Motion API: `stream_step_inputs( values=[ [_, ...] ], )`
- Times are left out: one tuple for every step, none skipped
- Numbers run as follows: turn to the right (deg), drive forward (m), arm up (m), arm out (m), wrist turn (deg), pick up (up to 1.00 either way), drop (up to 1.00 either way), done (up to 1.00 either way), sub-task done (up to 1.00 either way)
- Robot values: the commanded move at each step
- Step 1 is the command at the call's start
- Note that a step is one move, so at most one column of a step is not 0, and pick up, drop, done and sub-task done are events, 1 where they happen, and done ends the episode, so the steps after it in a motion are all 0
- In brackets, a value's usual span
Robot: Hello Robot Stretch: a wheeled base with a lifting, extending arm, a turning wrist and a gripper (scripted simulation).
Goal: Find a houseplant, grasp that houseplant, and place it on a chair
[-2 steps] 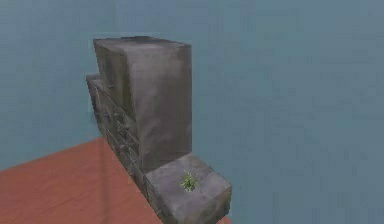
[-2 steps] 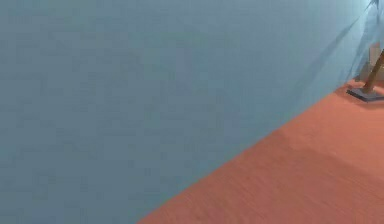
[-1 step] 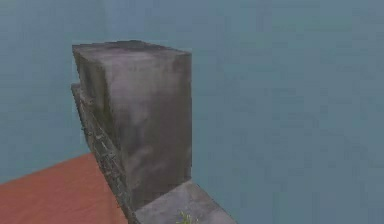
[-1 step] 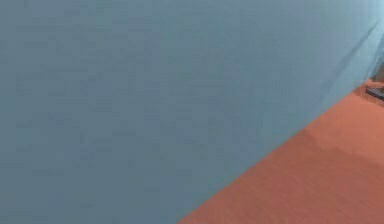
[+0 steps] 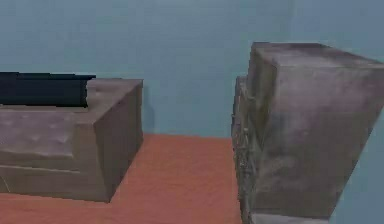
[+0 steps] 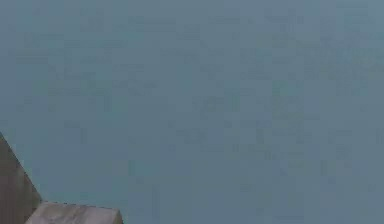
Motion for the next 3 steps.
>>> stream_step_inputs(
  values=[
    [-39.0, 0.00, 0.00, 0.00, 0.0, 0.00, 0.00, 0.00, 0.00],
    [0.0, 0.00, 0.48, 0.00, 0.0, 0.00, 0.00, 0.00, 0.00],
    [0.0, 0.00, 0.00, 0.32, 0.0, 0.00, 0.00, 0.00, 0.00]
  ],
)
